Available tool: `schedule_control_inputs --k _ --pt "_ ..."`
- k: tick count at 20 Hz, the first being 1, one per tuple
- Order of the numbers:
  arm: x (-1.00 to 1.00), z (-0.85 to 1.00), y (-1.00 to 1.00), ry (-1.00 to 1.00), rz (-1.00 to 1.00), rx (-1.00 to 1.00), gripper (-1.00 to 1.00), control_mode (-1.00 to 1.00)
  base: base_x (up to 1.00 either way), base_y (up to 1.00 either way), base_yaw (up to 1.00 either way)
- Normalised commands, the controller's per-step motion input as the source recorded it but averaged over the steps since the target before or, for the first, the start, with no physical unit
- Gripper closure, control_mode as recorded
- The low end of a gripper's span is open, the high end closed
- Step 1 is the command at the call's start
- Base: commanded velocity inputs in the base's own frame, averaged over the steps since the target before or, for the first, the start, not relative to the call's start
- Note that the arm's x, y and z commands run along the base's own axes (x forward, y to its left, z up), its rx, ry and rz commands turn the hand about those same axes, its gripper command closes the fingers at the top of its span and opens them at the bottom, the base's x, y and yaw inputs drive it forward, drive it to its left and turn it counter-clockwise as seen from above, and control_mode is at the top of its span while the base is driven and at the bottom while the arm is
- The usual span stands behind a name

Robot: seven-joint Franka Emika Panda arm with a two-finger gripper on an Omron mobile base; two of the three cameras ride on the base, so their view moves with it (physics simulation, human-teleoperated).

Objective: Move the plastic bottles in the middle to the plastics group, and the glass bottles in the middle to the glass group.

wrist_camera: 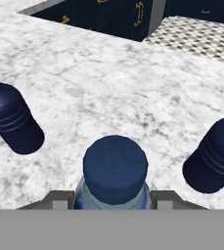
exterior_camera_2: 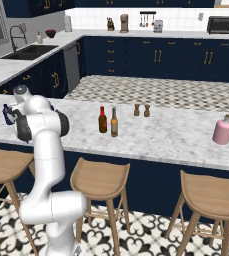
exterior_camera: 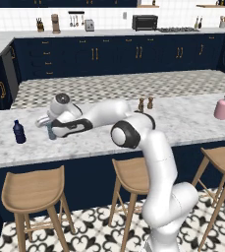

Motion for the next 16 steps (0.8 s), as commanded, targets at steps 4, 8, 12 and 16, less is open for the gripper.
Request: schedule_control_inputs --k 4,8,12,16 --pt "0.12 0.0 0.11 0.0 0.0 -0.02 1.0 -1.0 0.0 0.0 0.0" --pt "0.0 -0.22 0.0 0.0 0.0 0.0 1.0 -1.0 0.0 0.0 0.0" --pt "0.0 -0.45 0.0 0.0 0.0 0.0 1.0 -1.0 0.0 0.0 0.0" --pt "0.0 -0.25 -0.04 0.0 0.0 0.0 1.0 -1.0 0.0 0.0 0.0"
